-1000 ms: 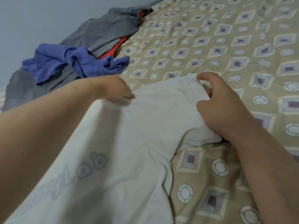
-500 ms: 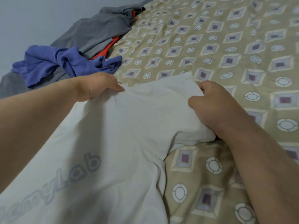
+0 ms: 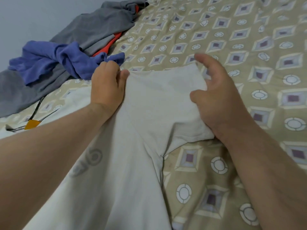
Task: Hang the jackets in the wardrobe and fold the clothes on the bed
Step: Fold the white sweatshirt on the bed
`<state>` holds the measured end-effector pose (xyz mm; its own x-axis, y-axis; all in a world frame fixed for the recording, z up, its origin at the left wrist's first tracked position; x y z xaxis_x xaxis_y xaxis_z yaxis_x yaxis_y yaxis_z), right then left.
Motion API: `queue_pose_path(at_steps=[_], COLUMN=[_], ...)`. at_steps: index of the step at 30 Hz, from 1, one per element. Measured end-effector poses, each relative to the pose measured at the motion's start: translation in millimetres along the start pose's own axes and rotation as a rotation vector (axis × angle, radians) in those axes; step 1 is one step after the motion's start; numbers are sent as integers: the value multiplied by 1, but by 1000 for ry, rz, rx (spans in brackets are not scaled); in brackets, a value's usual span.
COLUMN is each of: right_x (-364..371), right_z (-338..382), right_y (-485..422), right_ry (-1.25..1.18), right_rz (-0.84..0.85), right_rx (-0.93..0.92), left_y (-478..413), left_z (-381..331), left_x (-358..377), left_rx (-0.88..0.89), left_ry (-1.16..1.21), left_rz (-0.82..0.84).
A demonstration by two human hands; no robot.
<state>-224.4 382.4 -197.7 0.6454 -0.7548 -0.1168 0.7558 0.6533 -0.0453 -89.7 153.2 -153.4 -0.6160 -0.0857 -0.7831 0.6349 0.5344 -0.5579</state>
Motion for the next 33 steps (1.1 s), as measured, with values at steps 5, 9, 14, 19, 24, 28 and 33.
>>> queue_pose_path(at_steps=[5,9,14,19,24,28,33], right_x=[-1,-7,-5,10,-2,-10,-36], right_z=[-17,-28,-21,-23,-13,-12,7], right_y=[-6,-6,-4,-1,1,2,6], right_ry=[161,242,132,145,232,436,797], right_rz=[26,30,26,226,269,250,243], right_rx=[105,162,132,137,152,182,208], left_y=[3,10,102,155,152,153,148], left_z=[11,-15,-66,-87,-87,-110,-139], left_x=[28,11,9,17,21,8,-27], left_rx=[-23,36,11,44,18,118,147], left_ry=[-234,-148,117,-96,-86,1,90], left_rz=[139,110,442,676,765,706,331])
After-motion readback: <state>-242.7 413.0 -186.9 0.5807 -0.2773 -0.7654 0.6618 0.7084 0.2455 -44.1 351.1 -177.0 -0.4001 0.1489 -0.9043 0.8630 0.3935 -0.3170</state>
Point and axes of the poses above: each hand's wrist, its own y-axis away from the middle knuckle, its own x-axis out of the palm, z = x × y, the point moved 10 cm from there along -y, towards the middle knuckle, and after that the axes turned 2 degrees about y, right-handed, at the moved point
